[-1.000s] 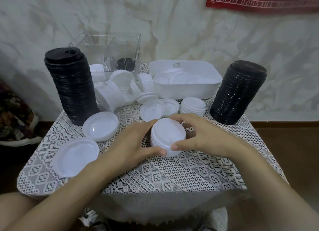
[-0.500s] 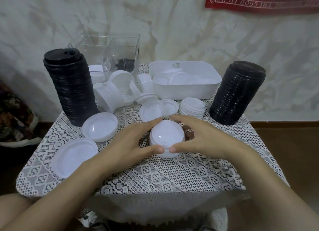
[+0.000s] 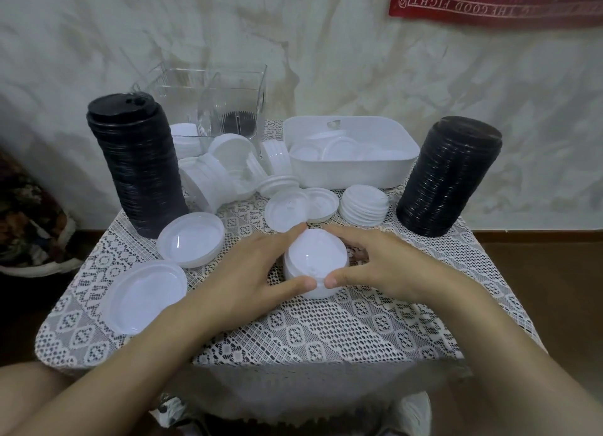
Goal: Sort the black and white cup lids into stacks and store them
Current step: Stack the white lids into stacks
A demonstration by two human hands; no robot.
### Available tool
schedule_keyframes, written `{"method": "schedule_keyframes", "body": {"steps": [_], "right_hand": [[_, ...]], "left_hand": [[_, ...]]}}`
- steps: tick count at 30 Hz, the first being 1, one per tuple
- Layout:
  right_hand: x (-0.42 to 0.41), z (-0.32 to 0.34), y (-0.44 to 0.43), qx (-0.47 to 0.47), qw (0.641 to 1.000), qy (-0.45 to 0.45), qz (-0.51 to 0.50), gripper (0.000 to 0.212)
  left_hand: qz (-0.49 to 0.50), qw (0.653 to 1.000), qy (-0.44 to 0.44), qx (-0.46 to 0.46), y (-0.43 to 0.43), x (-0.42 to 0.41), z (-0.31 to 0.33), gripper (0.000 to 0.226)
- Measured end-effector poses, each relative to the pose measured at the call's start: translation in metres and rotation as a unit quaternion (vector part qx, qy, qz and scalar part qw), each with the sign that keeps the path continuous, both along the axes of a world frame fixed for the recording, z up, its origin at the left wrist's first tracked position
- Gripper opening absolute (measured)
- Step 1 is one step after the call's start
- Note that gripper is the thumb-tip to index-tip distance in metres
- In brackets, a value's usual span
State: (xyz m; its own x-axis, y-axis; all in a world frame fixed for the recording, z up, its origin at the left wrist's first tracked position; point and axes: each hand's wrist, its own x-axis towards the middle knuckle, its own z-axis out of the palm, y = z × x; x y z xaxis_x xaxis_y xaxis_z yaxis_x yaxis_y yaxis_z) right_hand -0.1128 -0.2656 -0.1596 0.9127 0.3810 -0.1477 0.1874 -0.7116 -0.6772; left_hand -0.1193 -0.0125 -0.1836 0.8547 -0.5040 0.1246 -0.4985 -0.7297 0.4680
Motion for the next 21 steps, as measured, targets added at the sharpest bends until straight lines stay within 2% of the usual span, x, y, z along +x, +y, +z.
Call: {"method": "schedule_keyframes", "body": {"steps": [3,6,10,14,17,21], "right_hand": [[-0.002,0.0,-0.001,-0.03,0.999,-0.012,0.007,0.099],[-0.008,0.002,0.0,-0.013,0.999,-0.029,0.013,0.094],[-0.011,0.005,-0.001,-0.007,0.999,-0.037,0.012,0.087],[-0.01,0.006,0.001,-0.012,0.999,-0.042,0.008,0.091],[-0.009,0.006,0.0,-0.009,0.999,-0.037,0.002,0.092],[-0.008,0.007,0.0,-0.013,1.0,-0.027,0.005,0.085]], "left_hand": [[0.011,1.0,0.01,-0.017,-0.001,-0.001,-0.001,0.096],[0.014,0.999,0.017,-0.037,-0.001,-0.001,-0.002,0.101],[0.009,1.0,0.01,-0.024,-0.001,0.0,-0.002,0.101],[0.007,1.0,0.022,-0.02,0.002,0.002,0.002,0.102],[0.037,0.998,0.005,-0.046,0.008,0.0,0.006,0.084],[0.111,0.986,-0.118,-0.046,0.019,-0.003,0.012,0.042]]}}
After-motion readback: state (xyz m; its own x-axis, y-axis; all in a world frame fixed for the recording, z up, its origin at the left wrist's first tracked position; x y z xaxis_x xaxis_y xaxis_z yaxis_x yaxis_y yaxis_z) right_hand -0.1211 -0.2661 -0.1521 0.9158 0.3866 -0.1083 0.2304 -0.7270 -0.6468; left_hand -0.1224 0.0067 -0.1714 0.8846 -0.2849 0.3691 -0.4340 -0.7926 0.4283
